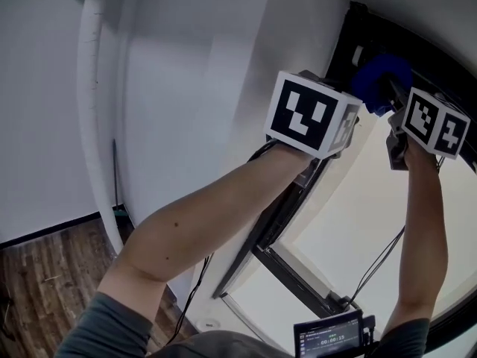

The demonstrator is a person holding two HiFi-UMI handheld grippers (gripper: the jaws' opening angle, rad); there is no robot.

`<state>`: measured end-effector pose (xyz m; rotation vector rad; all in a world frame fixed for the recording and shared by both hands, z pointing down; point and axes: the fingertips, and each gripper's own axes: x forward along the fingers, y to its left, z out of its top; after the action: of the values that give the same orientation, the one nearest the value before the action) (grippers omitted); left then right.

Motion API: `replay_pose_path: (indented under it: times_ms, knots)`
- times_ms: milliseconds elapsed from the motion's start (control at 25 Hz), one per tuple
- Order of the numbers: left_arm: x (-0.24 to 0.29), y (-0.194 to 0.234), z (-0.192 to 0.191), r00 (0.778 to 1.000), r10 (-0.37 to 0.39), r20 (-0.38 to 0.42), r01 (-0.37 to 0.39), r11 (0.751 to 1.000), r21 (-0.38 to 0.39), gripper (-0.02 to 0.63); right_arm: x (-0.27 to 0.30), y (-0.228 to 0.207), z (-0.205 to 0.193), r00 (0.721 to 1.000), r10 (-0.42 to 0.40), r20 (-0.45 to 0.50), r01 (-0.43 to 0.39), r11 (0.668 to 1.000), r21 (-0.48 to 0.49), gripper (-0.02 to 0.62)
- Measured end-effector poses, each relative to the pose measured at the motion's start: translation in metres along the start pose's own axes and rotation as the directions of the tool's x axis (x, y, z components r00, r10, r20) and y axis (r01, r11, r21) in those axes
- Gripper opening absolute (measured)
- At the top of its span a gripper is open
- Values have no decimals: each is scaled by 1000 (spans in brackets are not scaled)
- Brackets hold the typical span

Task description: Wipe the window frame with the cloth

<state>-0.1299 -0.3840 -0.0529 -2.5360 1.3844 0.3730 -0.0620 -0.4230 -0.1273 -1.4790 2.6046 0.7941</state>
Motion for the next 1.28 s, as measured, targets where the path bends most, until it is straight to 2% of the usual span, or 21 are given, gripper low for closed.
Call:
replay_pose_path:
  times_ms: [120,320,440,600,680,840,960,1280]
  knots:
    - [-8,5,5,1000,15,-2,-15,1000,11,9,10,9,0,1000,7,-9,-7,1000,7,120]
    - [-19,11,3,998,56,-7,-56,996,73,9,9,12,-5,1000,8,0,-8,999,35,120]
    - [-22,16,12,997,74,6,-75,994,77,9,3,20,7,999,35,32,-37,998,50,120]
    - [-20,8,15,997,78,3,-78,993,86,9,-3,27,25,995,58,84,-60,998,17,120]
    - [-19,-1,13,998,68,-3,-67,995,78,9,-3,26,23,995,60,80,-62,998,25,120]
    - [-25,-2,15,994,108,-22,-105,987,124,9,4,23,14,998,58,39,-60,997,53,120]
    - [-29,1,-5,991,119,-61,-111,987,113,9,9,20,-11,999,50,9,-51,996,72,120]
    - [-37,-1,-101,980,140,-143,-136,990,32,9,3,52,-115,987,153,-50,-142,973,179,120]
